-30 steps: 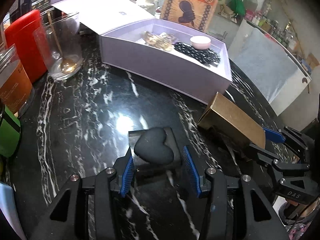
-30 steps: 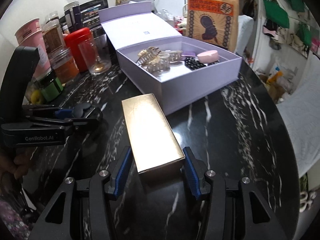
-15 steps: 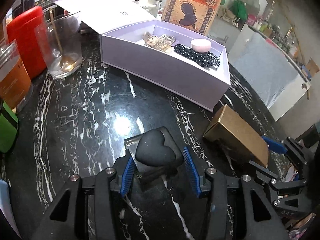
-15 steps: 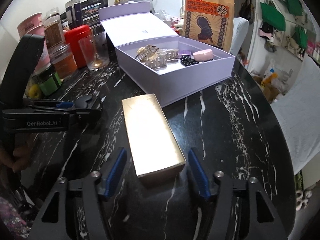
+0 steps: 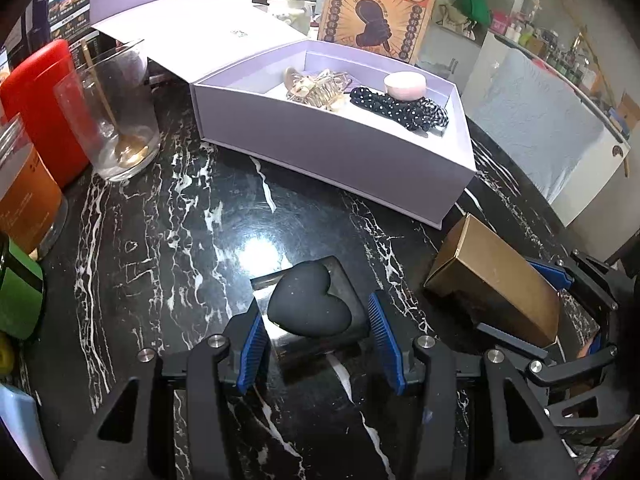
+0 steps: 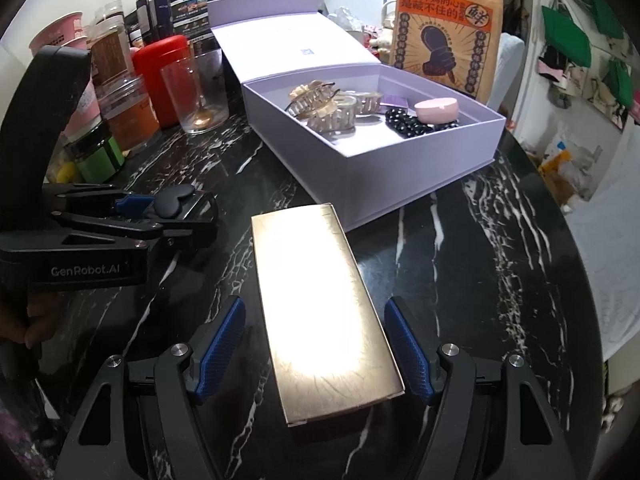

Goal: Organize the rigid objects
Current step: 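Lift the heart case and gold box off the table with both tools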

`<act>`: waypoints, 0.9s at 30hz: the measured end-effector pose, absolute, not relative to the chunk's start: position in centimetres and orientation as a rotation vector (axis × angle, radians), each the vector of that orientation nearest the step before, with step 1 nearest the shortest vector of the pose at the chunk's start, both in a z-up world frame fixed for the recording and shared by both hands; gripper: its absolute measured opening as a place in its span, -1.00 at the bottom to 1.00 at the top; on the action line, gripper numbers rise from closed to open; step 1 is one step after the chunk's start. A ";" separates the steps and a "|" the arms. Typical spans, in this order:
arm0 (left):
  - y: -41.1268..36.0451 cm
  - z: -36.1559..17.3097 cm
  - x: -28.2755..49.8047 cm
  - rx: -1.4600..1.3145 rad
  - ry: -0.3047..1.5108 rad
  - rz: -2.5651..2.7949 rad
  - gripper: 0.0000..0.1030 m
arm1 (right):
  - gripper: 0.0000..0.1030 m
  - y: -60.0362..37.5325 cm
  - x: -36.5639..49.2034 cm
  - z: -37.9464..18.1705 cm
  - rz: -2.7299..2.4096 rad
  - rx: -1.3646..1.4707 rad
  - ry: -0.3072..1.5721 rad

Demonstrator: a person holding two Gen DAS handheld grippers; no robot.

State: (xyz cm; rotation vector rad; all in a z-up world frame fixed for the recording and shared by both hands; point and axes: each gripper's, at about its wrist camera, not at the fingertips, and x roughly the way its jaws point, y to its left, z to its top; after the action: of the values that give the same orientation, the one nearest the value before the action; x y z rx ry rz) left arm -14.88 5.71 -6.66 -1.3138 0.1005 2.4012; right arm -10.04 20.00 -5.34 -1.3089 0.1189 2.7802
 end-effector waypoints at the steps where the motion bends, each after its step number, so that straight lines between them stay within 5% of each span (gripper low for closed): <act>1: 5.7 -6.6 -14.9 -1.318 0.104 2.402 -0.05 | 0.41 20.0 -10.1 -5.4 2.779 -1.313 0.120; 11: 4.4 -6.1 -14.4 -1.267 0.066 2.434 -0.04 | 0.41 20.4 -10.7 -5.7 2.765 -1.347 0.177; 15: 4.3 -6.9 -15.2 -1.310 0.058 2.451 0.23 | 0.41 20.3 -11.0 -5.7 2.767 -1.354 0.176; 27: 5.9 -7.4 -16.1 -1.304 0.193 2.485 0.36 | 0.45 19.6 -11.3 -5.9 2.779 -1.321 0.126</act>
State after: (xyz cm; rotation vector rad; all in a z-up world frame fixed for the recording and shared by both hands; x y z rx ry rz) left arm -16.12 5.90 -7.37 -1.3037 0.1927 2.4845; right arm -11.33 19.55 -5.93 -1.3214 0.1265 2.7794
